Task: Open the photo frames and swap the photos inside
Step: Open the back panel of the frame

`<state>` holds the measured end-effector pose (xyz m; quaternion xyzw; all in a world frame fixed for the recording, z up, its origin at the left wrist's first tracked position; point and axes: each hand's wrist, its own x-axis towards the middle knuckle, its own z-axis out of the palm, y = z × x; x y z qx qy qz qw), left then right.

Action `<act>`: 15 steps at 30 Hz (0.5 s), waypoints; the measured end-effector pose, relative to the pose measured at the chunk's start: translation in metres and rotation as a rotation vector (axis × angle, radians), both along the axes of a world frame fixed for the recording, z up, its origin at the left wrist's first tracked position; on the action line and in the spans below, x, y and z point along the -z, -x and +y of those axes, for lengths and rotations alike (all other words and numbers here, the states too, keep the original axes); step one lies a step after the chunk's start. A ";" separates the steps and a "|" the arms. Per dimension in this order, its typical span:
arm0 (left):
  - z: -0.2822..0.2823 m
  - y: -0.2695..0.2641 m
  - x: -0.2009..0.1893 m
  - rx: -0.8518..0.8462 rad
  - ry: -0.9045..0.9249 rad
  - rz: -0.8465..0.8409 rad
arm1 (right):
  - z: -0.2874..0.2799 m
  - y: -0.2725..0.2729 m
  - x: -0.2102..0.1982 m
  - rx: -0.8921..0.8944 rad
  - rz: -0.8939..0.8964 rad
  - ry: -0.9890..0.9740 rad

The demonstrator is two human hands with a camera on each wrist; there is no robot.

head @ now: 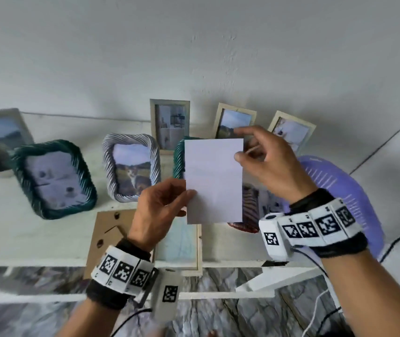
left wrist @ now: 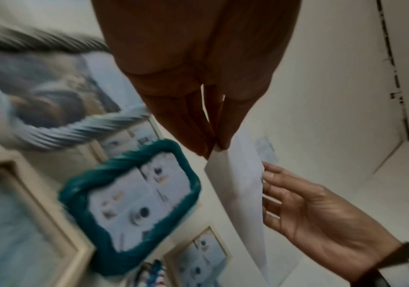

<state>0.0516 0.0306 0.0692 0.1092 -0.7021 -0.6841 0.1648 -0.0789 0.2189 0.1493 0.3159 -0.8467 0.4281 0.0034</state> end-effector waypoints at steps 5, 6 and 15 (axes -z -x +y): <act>-0.038 -0.025 0.035 -0.027 -0.009 -0.105 | -0.036 -0.037 0.066 0.006 -0.173 0.136; -0.044 -0.028 0.043 -0.025 0.004 -0.130 | -0.041 -0.042 0.079 0.017 -0.182 0.156; -0.062 -0.042 0.089 -0.005 0.382 -0.303 | -0.052 -0.065 0.146 0.098 -0.040 0.052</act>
